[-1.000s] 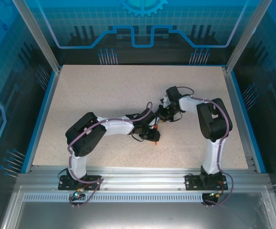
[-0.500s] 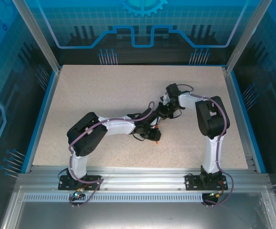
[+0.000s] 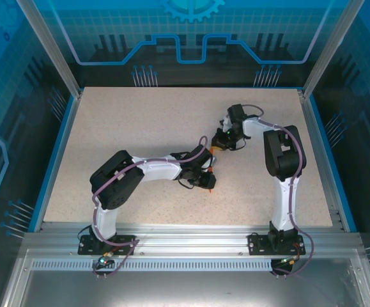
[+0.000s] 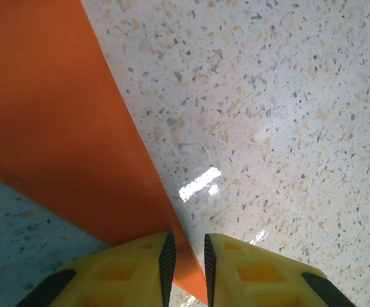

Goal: Fold a paper plane with a square sheet of paper (fold left side to right side)

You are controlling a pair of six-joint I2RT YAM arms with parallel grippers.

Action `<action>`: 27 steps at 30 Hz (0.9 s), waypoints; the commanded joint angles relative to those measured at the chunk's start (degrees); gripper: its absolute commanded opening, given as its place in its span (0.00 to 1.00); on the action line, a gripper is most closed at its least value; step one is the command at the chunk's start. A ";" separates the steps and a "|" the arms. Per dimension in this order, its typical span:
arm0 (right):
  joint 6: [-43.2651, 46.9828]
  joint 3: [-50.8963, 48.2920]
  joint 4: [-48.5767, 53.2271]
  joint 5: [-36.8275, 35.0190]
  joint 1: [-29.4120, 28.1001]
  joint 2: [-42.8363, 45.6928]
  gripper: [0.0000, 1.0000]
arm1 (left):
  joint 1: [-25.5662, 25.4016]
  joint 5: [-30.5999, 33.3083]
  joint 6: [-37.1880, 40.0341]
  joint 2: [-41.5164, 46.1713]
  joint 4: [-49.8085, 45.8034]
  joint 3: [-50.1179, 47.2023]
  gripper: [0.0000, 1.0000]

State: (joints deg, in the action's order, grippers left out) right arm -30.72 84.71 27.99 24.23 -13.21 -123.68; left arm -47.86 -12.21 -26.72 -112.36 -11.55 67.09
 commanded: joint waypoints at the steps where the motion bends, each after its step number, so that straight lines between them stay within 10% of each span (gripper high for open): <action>1: 1.95 3.62 -1.34 -4.92 2.22 -3.39 0.08 | -1.63 -0.71 1.27 -3.05 -7.95 -1.22 0.26; 27: -1.29 -13.38 -9.25 11.16 -0.38 9.35 0.09 | -1.63 -0.83 1.30 -2.35 -6.96 -1.89 0.26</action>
State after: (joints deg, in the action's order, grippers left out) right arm -30.39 72.07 20.40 31.83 -12.23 -112.90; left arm -47.90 -12.21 -26.59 -112.38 -11.51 67.09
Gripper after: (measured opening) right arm 0.091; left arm 0.262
